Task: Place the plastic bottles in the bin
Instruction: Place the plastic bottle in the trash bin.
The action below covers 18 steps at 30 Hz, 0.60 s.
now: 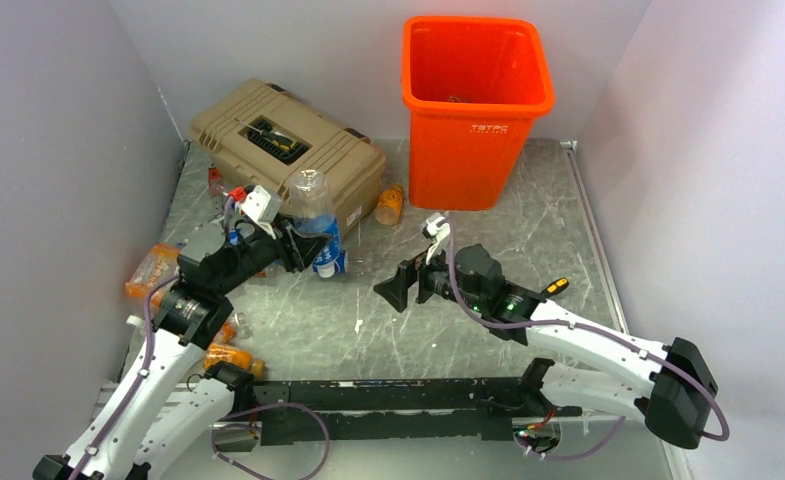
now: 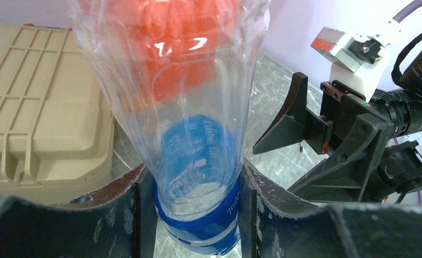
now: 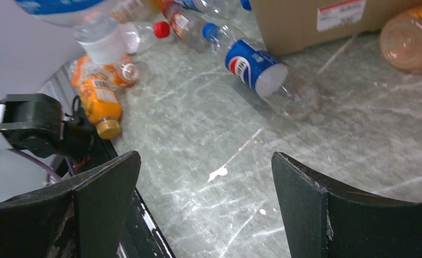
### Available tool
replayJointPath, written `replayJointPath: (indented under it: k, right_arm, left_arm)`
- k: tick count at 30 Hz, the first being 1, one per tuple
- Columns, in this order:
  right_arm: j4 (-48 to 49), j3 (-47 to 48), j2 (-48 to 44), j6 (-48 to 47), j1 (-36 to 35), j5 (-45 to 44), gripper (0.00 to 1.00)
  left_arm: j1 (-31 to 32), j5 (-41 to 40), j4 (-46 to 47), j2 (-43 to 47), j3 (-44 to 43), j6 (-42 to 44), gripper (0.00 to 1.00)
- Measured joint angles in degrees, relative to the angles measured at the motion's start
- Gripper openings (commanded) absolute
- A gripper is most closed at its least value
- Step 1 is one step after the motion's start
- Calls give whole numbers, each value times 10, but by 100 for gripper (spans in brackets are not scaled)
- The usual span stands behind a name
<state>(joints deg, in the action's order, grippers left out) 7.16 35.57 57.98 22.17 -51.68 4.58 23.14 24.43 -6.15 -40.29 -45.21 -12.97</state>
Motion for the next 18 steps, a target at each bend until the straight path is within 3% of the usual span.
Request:
replayJointPath:
  k: [8,18]
  right_arm:
    - [77,0,-14,-8,-12,34,94]
    - [160,24,65,-13,-48,56,93]
  left_arm:
    - [0,28,32,-4,3,-9,33]
    - [0,68,68,-4,17,-30,34]
